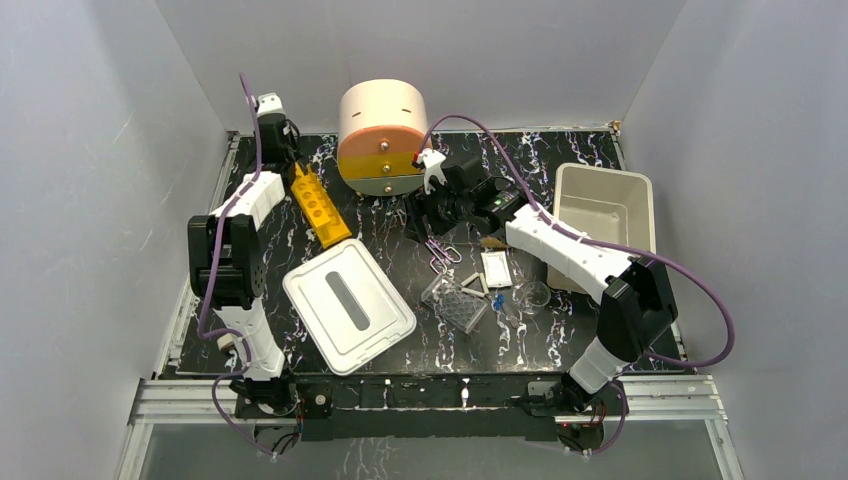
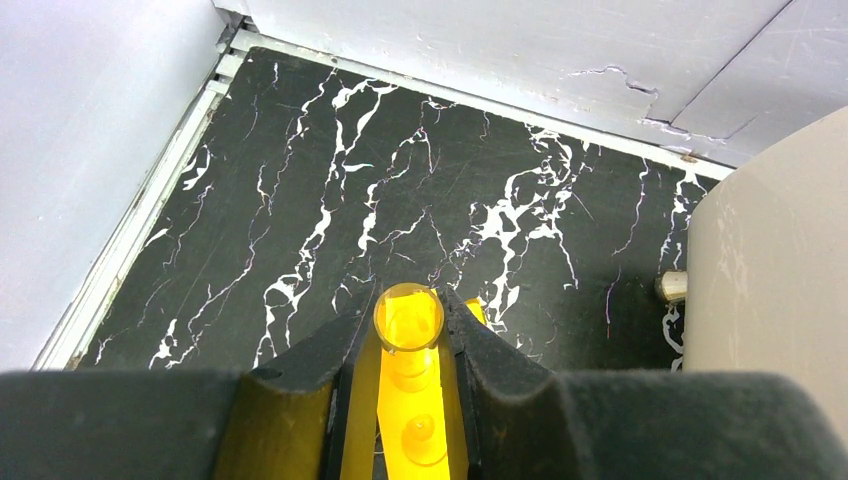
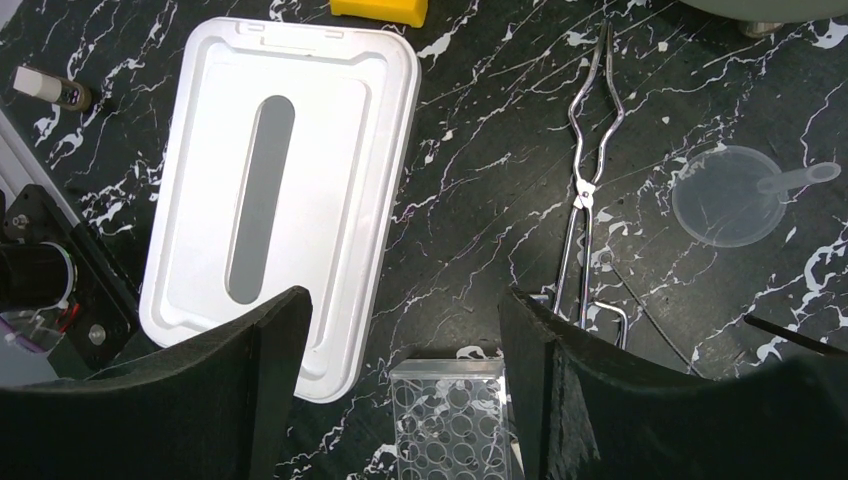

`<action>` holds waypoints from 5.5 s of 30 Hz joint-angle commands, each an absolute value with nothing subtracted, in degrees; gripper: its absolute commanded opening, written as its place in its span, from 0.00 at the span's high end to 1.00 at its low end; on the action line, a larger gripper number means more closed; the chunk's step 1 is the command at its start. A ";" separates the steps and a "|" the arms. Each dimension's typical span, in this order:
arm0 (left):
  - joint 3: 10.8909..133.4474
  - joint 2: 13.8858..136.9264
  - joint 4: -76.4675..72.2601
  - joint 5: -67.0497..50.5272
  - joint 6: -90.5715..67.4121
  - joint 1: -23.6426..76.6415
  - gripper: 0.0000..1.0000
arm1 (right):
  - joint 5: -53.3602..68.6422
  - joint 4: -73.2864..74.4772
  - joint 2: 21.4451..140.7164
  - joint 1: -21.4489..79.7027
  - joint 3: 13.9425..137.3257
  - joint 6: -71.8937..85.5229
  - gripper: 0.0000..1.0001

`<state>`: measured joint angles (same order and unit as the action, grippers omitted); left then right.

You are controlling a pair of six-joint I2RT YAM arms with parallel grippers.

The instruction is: Organize the chemistry lab equipment

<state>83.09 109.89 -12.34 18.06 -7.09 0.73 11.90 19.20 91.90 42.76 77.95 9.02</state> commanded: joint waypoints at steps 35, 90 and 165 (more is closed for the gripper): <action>86.53 77.77 21.20 0.49 -24.10 -2.28 0.02 | 2.07 19.82 82.39 41.42 73.92 12.70 0.22; 52.63 59.65 20.71 -25.86 -40.92 7.29 0.19 | -17.19 46.16 83.00 45.33 55.58 29.18 0.54; 66.58 65.86 26.96 -21.76 -27.66 7.38 0.02 | -19.32 44.56 74.24 48.95 49.32 35.57 0.52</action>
<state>64.47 65.45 25.91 -21.32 -28.88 7.25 -21.28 46.59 77.91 48.82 51.22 32.51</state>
